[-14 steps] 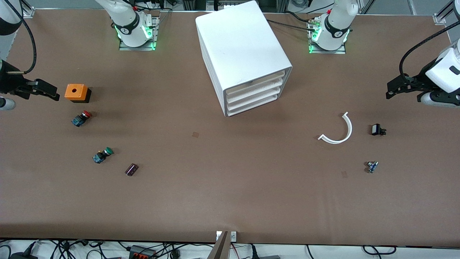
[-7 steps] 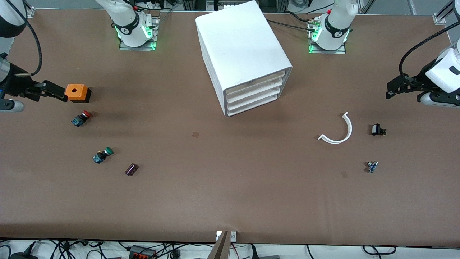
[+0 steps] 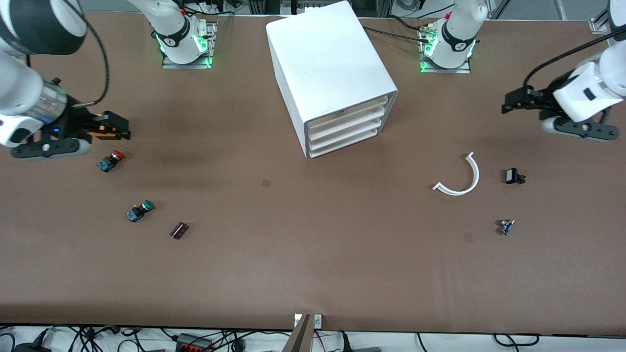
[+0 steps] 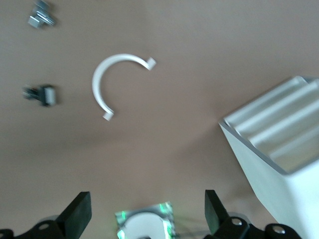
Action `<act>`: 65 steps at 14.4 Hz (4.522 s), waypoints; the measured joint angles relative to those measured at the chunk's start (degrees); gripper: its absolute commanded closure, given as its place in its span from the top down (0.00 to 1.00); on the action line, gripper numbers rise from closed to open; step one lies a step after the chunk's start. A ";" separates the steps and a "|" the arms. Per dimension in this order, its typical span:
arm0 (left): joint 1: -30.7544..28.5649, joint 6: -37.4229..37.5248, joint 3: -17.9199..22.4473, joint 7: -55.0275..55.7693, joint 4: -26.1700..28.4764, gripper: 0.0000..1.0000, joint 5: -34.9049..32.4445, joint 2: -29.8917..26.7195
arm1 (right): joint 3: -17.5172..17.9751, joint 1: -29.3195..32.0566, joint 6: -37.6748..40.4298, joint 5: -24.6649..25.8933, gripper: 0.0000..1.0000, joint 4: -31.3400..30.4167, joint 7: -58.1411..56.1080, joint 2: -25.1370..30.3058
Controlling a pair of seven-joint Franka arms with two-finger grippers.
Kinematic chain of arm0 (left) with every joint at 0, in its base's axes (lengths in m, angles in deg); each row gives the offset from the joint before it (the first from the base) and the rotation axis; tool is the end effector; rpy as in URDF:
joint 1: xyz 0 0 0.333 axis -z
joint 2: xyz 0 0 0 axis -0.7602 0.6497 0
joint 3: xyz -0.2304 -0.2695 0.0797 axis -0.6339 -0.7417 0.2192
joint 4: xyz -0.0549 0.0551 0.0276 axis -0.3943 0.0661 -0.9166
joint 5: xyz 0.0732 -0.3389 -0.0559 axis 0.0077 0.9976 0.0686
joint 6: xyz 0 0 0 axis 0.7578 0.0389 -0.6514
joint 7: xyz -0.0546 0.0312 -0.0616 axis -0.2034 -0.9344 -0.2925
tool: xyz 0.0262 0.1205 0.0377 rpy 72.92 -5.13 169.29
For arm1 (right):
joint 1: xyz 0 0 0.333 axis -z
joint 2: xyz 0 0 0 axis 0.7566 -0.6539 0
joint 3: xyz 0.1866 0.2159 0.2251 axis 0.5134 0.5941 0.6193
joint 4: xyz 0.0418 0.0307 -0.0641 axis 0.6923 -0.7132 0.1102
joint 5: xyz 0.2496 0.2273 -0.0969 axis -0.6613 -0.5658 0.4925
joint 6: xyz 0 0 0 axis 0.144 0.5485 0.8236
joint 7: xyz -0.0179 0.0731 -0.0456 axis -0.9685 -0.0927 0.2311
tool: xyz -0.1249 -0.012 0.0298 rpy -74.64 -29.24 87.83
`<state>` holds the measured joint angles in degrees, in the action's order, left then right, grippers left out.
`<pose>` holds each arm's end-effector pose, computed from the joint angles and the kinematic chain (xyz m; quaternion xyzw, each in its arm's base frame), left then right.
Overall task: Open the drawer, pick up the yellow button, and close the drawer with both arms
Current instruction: 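Move the left gripper to the drawer handle while the right gripper approaches, then pull the lowest cabinet drawer open with the left gripper, then reach the right gripper into the drawer while the left gripper withdraws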
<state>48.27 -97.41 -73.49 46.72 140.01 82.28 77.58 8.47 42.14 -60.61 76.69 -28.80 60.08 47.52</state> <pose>0.4779 -0.0435 0.5884 0.9826 -0.0712 -0.1464 0.0898 0.5326 0.0729 0.5683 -0.9958 -0.0816 0.0393 0.0134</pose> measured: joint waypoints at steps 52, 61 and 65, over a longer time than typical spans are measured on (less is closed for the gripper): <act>0.35 -6.35 -5.24 -47.54 -1.87 1.00 42.69 36.51 | 0.16 -35.03 -23.04 -3.28 1.00 22.50 25.63 -22.53; -2.64 2.87 -5.20 -25.88 -15.45 1.00 22.54 34.64 | -0.18 -42.95 -24.21 2.19 1.00 32.06 33.39 -34.25; -2.11 4.11 -6.16 -13.73 -18.59 1.00 11.10 31.31 | -0.29 -43.81 -24.35 2.25 0.96 34.17 33.41 -37.05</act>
<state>46.16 -93.30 -79.65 32.99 121.42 93.37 108.89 8.19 -1.67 -84.96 78.94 5.37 93.49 10.47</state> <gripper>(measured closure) 0.000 0.000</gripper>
